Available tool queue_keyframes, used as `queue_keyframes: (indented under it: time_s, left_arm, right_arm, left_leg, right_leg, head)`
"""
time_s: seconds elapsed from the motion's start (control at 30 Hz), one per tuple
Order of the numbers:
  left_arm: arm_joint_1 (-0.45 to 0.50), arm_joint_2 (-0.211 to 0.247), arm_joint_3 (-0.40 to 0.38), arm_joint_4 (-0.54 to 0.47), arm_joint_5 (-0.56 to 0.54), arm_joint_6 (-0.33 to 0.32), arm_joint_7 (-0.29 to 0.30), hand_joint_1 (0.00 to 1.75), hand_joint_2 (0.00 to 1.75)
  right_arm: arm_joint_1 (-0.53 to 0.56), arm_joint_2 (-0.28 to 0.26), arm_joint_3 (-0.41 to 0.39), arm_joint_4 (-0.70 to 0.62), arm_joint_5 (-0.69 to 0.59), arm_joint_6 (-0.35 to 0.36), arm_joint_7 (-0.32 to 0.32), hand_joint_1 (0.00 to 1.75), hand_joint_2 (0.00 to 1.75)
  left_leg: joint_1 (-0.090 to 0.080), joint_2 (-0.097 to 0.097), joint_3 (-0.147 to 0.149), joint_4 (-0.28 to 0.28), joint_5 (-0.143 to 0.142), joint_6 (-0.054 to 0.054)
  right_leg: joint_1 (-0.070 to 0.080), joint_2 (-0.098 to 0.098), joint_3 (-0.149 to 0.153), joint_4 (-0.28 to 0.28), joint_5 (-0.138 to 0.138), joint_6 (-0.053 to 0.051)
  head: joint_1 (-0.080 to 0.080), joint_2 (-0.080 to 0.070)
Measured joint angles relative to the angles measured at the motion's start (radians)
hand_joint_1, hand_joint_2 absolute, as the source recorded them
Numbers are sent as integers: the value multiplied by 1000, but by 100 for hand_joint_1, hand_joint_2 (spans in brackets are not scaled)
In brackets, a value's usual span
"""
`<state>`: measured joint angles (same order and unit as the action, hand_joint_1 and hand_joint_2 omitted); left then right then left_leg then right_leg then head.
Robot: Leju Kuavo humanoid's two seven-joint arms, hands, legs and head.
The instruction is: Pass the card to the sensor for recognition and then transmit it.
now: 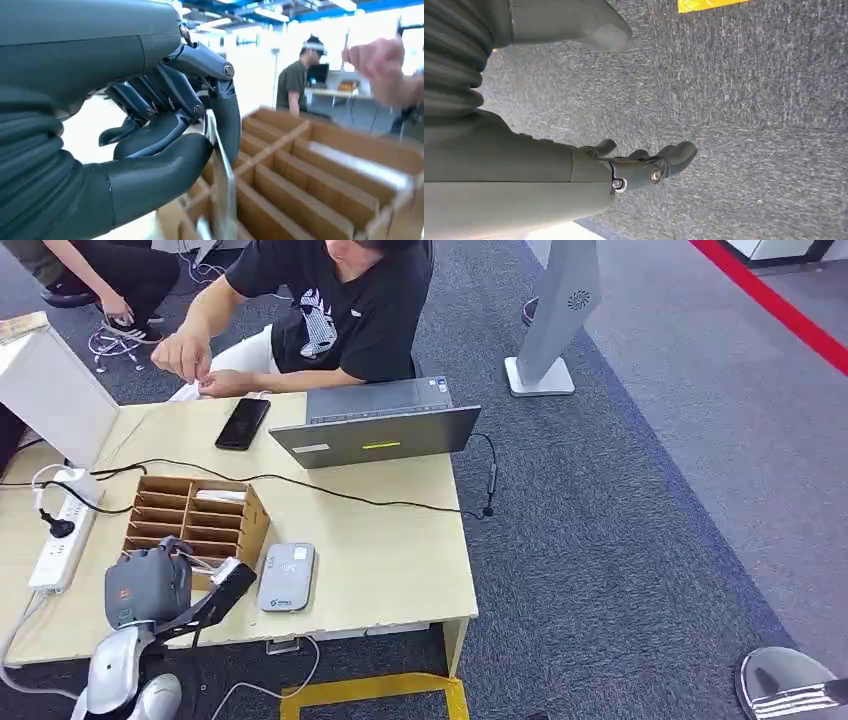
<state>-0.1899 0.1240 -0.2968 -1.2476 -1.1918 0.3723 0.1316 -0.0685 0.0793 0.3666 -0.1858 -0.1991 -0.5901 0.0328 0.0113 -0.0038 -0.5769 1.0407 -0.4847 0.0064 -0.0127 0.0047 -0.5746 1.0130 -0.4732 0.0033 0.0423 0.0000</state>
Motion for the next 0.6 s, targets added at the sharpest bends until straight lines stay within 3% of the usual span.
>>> queue_keyframes:
  time_s: [0.33,0.6]
  left_arm:
    - [12,87,76,-242,14,32,22,175,175]
    - [-6,166,173,-267,45,17,38,175,175]
  right_arm:
    - [14,0,-24,1,-11,-2,-19,0,175]
    - [14,0,-29,1,5,-2,-15,0,175]
  left_leg:
    - [0,0,0,0,0,0]
    - [0,0,0,0,0,0]
  right_leg:
    - [0,0,0,0,0,0]
    - [0,0,0,0,0,0]
  head:
    - [0,0]
    - [0,0]
